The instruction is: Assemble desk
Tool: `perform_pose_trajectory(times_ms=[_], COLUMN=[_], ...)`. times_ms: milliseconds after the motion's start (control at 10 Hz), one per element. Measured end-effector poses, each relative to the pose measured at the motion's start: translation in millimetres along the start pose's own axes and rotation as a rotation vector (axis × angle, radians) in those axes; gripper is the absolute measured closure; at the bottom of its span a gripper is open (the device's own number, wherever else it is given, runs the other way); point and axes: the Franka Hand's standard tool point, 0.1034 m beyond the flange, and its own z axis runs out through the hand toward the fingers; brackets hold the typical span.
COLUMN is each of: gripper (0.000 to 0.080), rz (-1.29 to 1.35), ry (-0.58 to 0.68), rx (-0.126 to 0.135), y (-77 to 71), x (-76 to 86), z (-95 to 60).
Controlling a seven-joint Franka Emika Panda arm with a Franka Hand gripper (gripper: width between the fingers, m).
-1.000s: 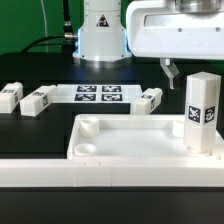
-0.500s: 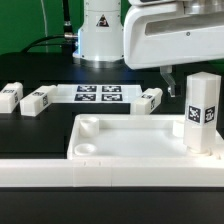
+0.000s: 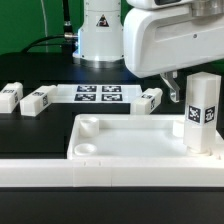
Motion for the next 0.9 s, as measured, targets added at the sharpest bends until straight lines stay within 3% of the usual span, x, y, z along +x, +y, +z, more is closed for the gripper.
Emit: perform_pose_trajectory(times_ms=[200, 400, 800, 900], gripper=[0.0165, 0.0509, 0.0507, 0.0507], rz=[-0.003, -0.003, 0.023, 0.144], ry=[-0.004, -0.004, -0.004, 0.000], rx=[-0.002, -0.004, -0.004, 0.002], y=[-0.1, 0.7, 2.2, 3.7], x=[-0.2, -0.4, -0.7, -0.6], z=[0.3, 0.7, 0.7, 0.5])
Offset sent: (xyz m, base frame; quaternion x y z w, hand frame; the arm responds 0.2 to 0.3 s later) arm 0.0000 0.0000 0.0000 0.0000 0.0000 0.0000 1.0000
